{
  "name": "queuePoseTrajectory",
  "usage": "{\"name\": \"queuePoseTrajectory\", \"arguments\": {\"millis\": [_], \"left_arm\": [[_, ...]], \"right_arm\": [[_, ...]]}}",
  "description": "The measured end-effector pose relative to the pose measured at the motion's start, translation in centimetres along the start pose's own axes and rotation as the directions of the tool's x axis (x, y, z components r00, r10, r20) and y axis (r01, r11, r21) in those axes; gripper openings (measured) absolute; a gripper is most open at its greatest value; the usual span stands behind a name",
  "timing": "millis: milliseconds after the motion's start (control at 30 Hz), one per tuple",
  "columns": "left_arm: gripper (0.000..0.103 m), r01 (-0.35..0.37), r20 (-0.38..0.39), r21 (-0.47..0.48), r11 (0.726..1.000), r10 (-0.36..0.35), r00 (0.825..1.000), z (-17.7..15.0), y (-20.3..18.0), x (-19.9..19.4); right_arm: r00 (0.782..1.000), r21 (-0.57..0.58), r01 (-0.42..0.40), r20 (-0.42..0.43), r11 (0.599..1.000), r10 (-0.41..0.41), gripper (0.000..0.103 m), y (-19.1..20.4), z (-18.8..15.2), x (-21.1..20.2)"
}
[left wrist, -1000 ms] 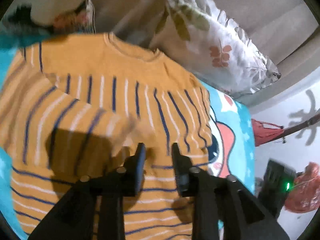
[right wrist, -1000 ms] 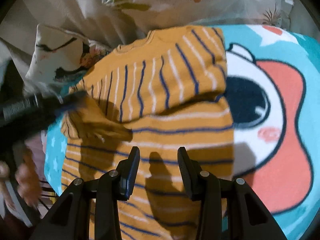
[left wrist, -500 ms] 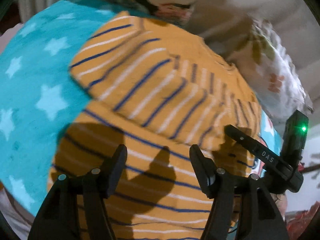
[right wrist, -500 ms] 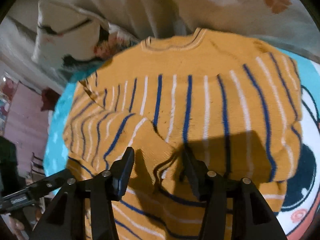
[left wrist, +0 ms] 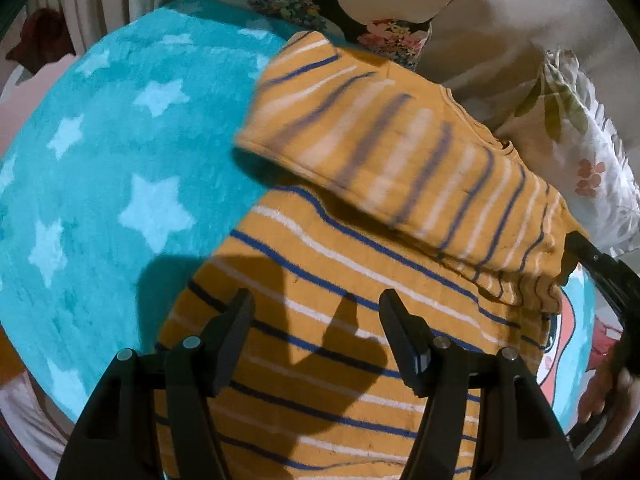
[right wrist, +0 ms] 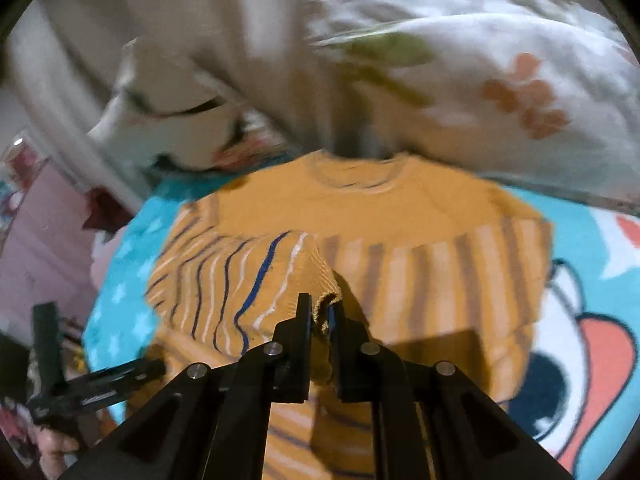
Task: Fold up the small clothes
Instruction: 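Fold the held sleeve across the sweater body with the left gripper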
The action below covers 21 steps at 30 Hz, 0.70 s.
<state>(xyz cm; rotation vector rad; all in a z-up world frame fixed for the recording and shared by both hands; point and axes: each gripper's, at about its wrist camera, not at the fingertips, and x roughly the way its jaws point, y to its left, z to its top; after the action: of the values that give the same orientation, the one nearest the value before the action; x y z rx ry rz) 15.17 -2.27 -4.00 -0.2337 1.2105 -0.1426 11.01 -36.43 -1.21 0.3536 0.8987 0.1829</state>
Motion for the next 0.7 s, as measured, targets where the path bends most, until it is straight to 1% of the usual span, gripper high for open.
{"name": "queuePoseTrajectory", "arguments": {"millis": [100, 133, 200, 233, 300, 367, 467, 533, 633, 667, 700], "left_arm": [[0.064, -0.004, 0.007, 0.004, 1.000, 0.004, 1.000, 0.2, 0.2, -0.3], [0.064, -0.006, 0.008, 0.005, 1.000, 0.006, 1.000, 0.3, 0.2, -0.3], [0.064, -0.013, 0.011, 0.010, 1.000, 0.013, 1.000, 0.7, 0.2, -0.1], [0.064, -0.018, 0.013, 0.012, 1.000, 0.017, 1.000, 1.0, 0.1, 0.1], [0.064, -0.026, 0.016, 0.019, 0.999, 0.026, 1.000, 1.7, 0.0, 0.3], [0.064, -0.025, 0.028, 0.028, 0.999, 0.024, 0.999, 2.6, -0.3, 0.5], [0.064, -0.026, 0.055, 0.037, 0.999, 0.024, 0.998, 4.7, -0.9, 0.7], [0.064, -0.037, 0.072, 0.047, 0.998, 0.033, 0.997, 6.4, -1.2, 1.1], [0.064, -0.070, 0.075, 0.056, 0.996, 0.066, 0.995, 8.2, -1.2, 1.7], [0.064, -0.071, 0.072, 0.045, 0.996, 0.068, 0.995, 8.7, -1.0, 1.7], [0.064, -0.059, 0.074, 0.043, 0.997, 0.056, 0.996, 8.8, -0.9, 1.5]], "right_arm": [[0.998, 0.077, 0.060, -0.023, 0.995, -0.059, 0.009, -3.6, 0.6, 0.6], [0.995, 0.101, 0.094, -0.039, 0.990, -0.090, 0.009, -5.0, 0.5, 1.0], [0.989, 0.121, 0.139, -0.060, 0.983, -0.132, 0.009, -6.6, 0.2, 1.6], [0.987, 0.133, 0.153, -0.074, 0.979, -0.144, 0.009, -7.4, -0.1, 1.8], [0.985, 0.163, 0.156, -0.097, 0.974, -0.142, 0.009, -8.4, -0.5, 2.2], [0.984, 0.170, 0.158, -0.105, 0.973, -0.141, 0.010, -8.8, -0.7, 2.5], [0.981, 0.167, 0.177, -0.108, 0.970, -0.161, 0.011, -8.7, -0.8, 2.6], [0.979, 0.165, 0.189, -0.109, 0.968, -0.172, 0.013, -8.7, -1.0, 2.4], [0.977, 0.195, 0.205, -0.092, 0.959, -0.191, 0.015, -8.7, -1.0, 1.1], [0.975, 0.209, 0.218, -0.078, 0.953, -0.206, 0.016, -8.9, -1.0, 0.4], [0.973, 0.220, 0.228, -0.066, 0.948, -0.219, 0.017, -9.0, -1.0, -0.4]]}}
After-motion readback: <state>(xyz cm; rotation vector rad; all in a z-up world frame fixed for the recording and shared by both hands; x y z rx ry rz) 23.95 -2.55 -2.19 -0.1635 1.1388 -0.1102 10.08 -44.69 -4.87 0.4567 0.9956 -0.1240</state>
